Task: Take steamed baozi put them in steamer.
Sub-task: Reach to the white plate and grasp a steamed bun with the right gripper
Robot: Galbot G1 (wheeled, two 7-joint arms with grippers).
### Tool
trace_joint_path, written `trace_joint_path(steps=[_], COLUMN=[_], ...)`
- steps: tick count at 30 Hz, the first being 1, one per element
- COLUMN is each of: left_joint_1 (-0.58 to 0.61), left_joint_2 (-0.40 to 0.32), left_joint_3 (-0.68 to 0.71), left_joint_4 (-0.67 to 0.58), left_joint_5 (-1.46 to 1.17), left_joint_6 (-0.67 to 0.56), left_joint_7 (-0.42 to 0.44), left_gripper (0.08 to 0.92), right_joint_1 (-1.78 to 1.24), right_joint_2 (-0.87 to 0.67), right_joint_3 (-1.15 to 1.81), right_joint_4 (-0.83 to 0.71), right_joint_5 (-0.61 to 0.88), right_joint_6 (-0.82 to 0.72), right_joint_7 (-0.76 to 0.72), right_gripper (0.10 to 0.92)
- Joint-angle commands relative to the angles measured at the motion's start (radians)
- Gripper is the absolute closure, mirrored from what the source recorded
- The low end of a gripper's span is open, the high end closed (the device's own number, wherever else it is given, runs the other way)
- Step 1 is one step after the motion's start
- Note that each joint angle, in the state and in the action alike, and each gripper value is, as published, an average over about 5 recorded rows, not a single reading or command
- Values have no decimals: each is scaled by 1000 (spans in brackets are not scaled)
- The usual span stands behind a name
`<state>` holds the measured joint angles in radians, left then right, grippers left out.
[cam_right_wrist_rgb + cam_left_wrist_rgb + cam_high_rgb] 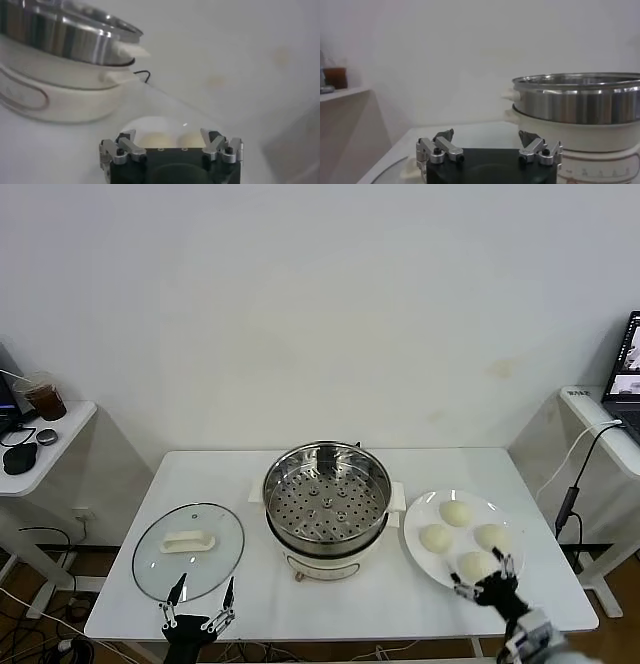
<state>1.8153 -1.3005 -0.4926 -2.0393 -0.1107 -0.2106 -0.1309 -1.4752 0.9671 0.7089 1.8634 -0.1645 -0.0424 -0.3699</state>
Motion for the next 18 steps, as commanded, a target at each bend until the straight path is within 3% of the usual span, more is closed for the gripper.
trace_joint_path(steps=[1,8,18], left_joint_1=[-8,20,31], left_joint_2=[-16,-31,-37], left_joint_3=[-22,-40,-80], left_joint_4=[6,-2,-21], left_joint_5=[114,154,182], left_joint_6=[-32,-47,-46], left_joint_7=[0,-7,-13], left_gripper=[177,177,177], right_joint_1=[255,625,1130], right_joint_2=[-302,-402,-299], right_joint_3=[-38,-327,-788], right_joint_4=[-127,-351,-685], right_joint_5=[-275,-372,-355], right_joint_6=[-19,32,56], right_joint_7=[-190,-450,-759], right_gripper=[203,203,203])
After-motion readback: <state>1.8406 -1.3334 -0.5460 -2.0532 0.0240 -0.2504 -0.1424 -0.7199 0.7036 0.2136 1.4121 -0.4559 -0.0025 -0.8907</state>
